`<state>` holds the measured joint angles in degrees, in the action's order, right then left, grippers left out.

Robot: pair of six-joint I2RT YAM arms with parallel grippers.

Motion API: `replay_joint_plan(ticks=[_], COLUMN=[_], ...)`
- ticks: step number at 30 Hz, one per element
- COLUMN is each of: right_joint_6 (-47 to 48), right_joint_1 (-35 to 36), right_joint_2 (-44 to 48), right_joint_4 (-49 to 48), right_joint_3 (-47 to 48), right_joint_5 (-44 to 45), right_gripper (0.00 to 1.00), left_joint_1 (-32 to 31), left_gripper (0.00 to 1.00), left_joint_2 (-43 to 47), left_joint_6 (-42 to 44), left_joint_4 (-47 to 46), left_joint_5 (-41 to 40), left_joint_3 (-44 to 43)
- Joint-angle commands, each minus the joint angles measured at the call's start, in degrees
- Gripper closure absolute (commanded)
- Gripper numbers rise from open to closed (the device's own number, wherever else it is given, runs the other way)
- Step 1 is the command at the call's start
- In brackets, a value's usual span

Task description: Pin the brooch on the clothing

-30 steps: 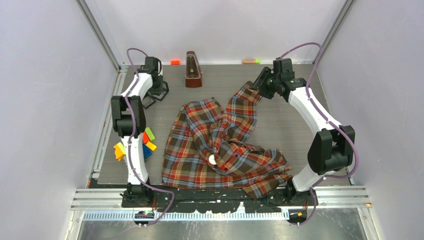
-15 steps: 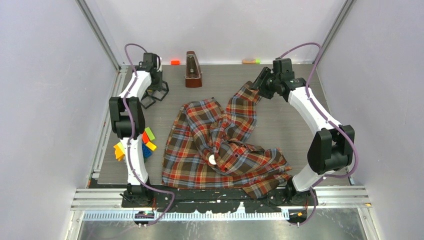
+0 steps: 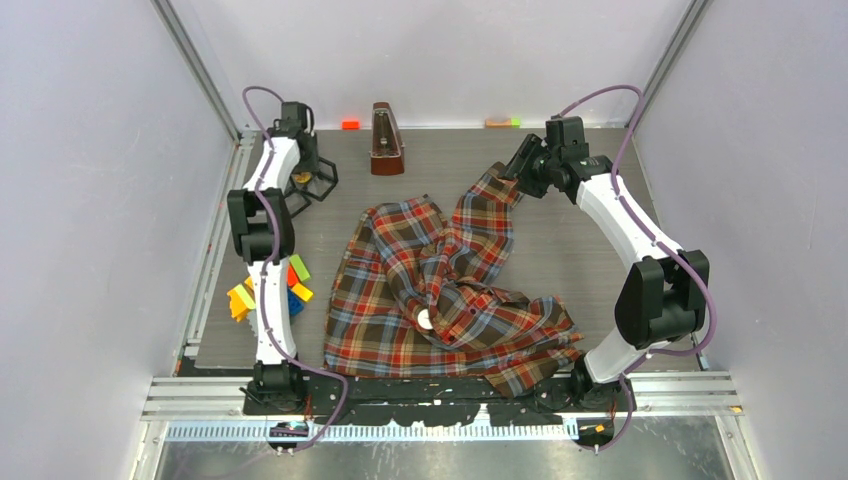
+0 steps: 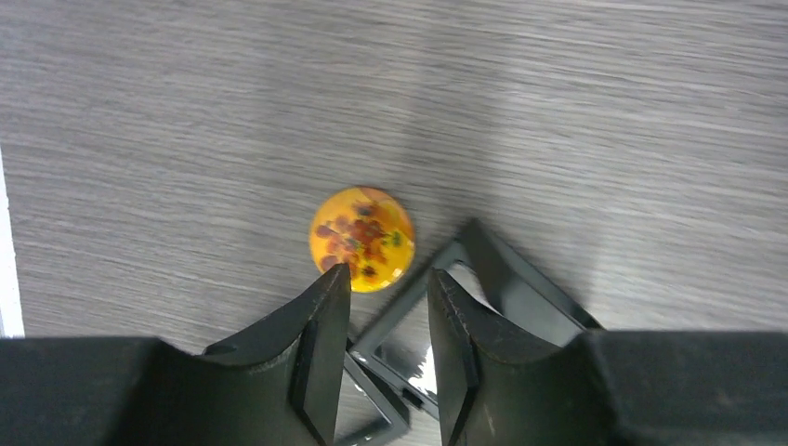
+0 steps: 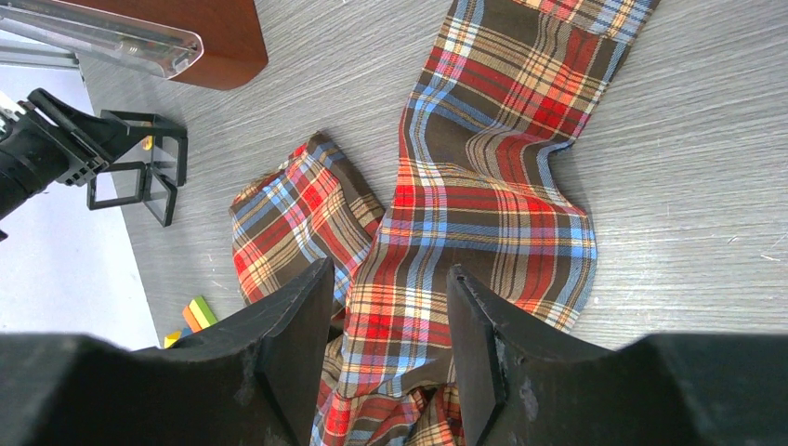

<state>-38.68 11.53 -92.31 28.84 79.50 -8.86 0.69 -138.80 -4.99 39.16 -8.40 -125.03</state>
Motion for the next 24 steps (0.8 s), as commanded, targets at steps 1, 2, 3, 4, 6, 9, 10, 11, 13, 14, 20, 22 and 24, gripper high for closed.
replay_joint_plan(ticks=[1, 2, 3, 4, 6, 9, 10, 11, 13, 14, 20, 22, 24], right_joint_6=[1.0, 1.0, 1.1, 1.1, 1.2, 1.3, 1.3, 1.3, 1.3, 1.3, 1.4, 1.4, 1.4], right_joint_1=[0.2, 0.2, 0.2, 0.2, 0.2, 0.2, 0.1, 0.1, 0.1, 0.2, 0.1, 0.2, 0.2], right_joint_2=[-0.1, -0.2, -0.3, -0.3, -0.4, -0.8, -0.9, -1.0, -1.2, -1.3, -1.5, -1.5, -1.6], right_joint_4=[-0.9, -0.8, -0.8, -0.7, -0.7, -0.6, -0.6, -0.6, -0.4, -0.3, -0.2, -0.1, 0.0], right_joint_3=[2.8, 2.9, 3.0, 3.1, 3.2, 3.5, 3.6, 3.6, 3.7, 3.8, 3.9, 4.0, 4.0], right_joint_5=[0.2, 0.2, 0.2, 0.2, 0.2, 0.2, 0.1, 0.1, 0.0, -0.1, -0.4, -0.5, -0.5], right_gripper=[0.47, 0.47, 0.47, 0.47, 0.47, 0.47, 0.47, 0.47, 0.47, 0.47, 0.47, 0.47, 0.47], left_joint_1=[2.4, 2.7, 2.9, 3.2, 3.6, 4.4, 4.6, 4.7, 4.8, 4.9, 5.9, 6.0, 6.1], left_gripper=[0.62, 0.62, 0.62, 0.61, 0.59, 0.53, 0.51, 0.49, 0.46, 0.44, 0.41, 0.41, 0.4], left_joint_2=[-1.8, -1.9, -2.0, -2.0, -2.2, -2.7, -2.9, -3.2, -3.6, -3.9, -5.9, -6.1, -6.6], left_joint_6=[-2.5, -2.6, -2.7, -2.9, -3.1, -2.9, -2.9, -2.9, -2.9, -2.9, -4.9, -5.3, -5.3], left_joint_4=[2.0, 1.7, 1.4, 1.3, 1.0, 0.2, 0.1, 0.1, -0.1, -0.3, 0.0, -0.4, -0.6], left_joint_5=[-2.7, -2.8, -2.9, -2.9, -2.3, 1.4, 2.7, 3.6, 4.6, 5.0, 8.1, 8.1, 9.0], left_joint_3=[-4.6, -4.5, -4.5, -4.5, -4.5, -4.3, -4.4, -4.4, -4.4, -4.5, -7.1, -7.1, -7.3])
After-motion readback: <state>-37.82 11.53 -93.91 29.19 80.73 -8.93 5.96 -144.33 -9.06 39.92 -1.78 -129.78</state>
